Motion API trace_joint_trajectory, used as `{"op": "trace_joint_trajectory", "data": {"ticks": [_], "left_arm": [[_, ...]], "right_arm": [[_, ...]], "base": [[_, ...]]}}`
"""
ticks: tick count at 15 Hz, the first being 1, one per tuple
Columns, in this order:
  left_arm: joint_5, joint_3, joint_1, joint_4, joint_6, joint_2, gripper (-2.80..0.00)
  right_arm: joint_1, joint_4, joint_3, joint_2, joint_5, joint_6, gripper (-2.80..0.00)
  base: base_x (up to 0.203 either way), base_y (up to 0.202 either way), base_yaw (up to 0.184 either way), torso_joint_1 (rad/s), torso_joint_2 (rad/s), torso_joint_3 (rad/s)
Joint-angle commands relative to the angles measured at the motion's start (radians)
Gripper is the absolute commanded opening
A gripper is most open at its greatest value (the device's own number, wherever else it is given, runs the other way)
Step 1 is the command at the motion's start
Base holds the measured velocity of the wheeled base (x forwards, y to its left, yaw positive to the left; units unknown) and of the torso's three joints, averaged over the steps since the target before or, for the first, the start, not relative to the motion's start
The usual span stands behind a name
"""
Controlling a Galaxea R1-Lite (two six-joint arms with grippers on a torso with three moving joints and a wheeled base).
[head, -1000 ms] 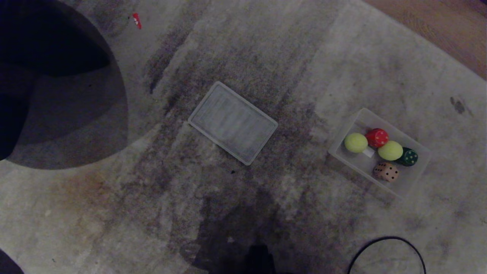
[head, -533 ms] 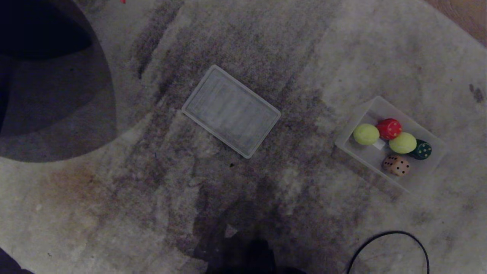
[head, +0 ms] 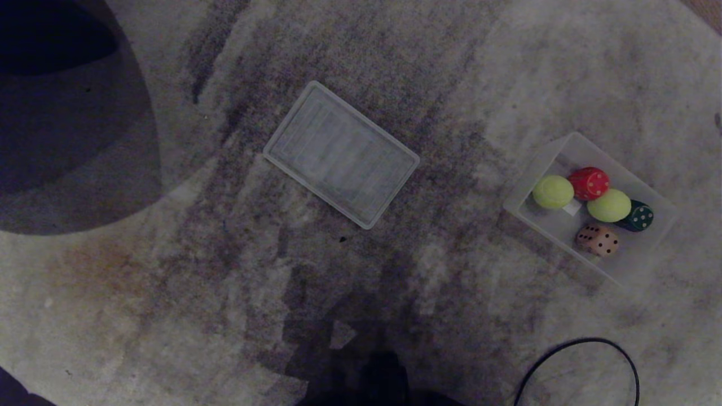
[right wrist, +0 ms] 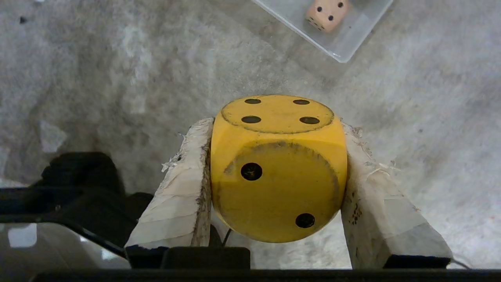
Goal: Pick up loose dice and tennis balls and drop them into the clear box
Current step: Put the toys in the box
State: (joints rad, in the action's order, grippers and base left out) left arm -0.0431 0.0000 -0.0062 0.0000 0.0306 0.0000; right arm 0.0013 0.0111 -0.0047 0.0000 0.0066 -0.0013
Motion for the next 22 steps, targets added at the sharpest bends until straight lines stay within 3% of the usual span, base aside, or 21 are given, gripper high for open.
{"op": "trace_joint_trajectory", "data": {"ticks": [1, 4, 8, 13, 16, 19, 22], "left_arm": [[-0.001, 0.002, 0.000, 0.000, 0.003, 0.002, -2.80], [-0.001, 0.002, 0.000, 0.000, 0.003, 0.002, -2.80], [-0.001, 0.002, 0.000, 0.000, 0.003, 0.002, -2.80], [-0.001, 0.002, 0.000, 0.000, 0.003, 0.002, -2.80], [-0.001, 0.002, 0.000, 0.000, 0.003, 0.002, -2.80], [-0.001, 0.002, 0.000, 0.000, 0.003, 0.002, -2.80], [-0.001, 0.002, 0.000, 0.000, 0.003, 0.002, -2.80]], "right_arm": [[0.000, 0.001, 0.000, 0.000, 0.003, -0.003, -2.80], [0.000, 0.024, -0.054, 0.037, 0.002, 0.000, -2.80], [-0.001, 0.011, -0.224, 0.413, -0.001, 0.048, -2.80], [-0.010, -0.405, -0.295, 0.978, -0.030, 0.101, -2.80], [-0.008, -0.668, -0.355, 1.301, -0.086, 0.192, -2.80], [-0.005, -0.925, -0.436, 1.543, -0.123, 0.272, -2.80], [0.004, -1.074, -0.465, 1.688, -0.136, 0.301, -2.80]], "base": [[0.000, 0.000, 0.000, 0.000, 0.00, 0.000], [0.000, 0.000, 0.000, 0.000, 0.00, 0.000], [0.000, 0.000, 0.000, 0.000, 0.00, 0.000], [0.000, 0.000, 0.000, 0.000, 0.00, 0.000], [0.000, 0.000, 0.000, 0.000, 0.00, 0.000], [0.000, 0.000, 0.000, 0.000, 0.00, 0.000], [0.000, 0.000, 0.000, 0.000, 0.00, 0.000]]}}
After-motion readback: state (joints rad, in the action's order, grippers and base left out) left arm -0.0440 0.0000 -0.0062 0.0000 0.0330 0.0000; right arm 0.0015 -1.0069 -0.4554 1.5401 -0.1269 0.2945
